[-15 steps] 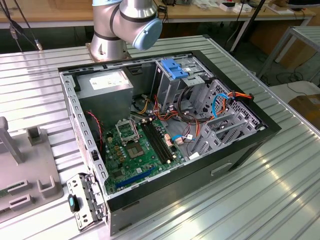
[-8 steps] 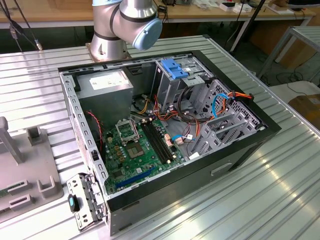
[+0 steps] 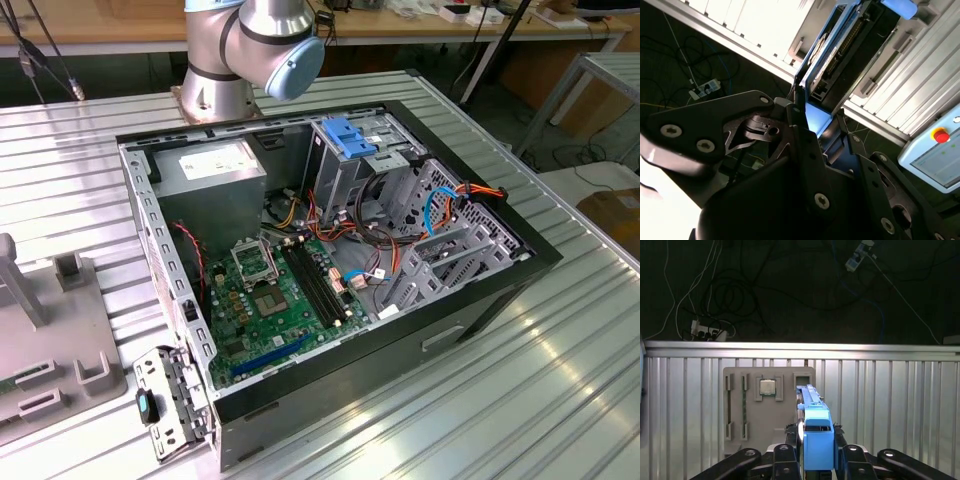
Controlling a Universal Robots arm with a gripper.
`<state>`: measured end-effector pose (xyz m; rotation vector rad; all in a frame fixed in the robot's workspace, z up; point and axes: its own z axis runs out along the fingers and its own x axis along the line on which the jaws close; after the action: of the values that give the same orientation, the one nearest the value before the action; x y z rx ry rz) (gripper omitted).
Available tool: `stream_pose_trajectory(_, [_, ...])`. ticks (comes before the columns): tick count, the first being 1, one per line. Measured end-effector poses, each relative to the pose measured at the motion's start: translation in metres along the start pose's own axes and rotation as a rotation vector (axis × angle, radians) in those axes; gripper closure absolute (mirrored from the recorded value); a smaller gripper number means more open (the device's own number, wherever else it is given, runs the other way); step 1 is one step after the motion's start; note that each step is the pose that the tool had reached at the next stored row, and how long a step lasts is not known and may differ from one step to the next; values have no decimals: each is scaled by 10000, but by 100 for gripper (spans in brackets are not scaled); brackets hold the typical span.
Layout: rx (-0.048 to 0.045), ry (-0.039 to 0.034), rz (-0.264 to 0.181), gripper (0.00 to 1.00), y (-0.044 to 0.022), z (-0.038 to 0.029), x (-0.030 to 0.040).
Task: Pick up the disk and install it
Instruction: 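Pick up the disk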
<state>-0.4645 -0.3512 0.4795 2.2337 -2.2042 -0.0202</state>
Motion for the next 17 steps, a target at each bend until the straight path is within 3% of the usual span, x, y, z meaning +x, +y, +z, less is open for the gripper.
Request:
stream_pose_trajectory(3, [0, 0, 0, 64, 0, -2, 0])
stream_pose_trajectory(5, [0, 0, 0, 64, 1, -60, -1])
stream_pose_trajectory(17, [0, 0, 0, 64, 1, -96, -1])
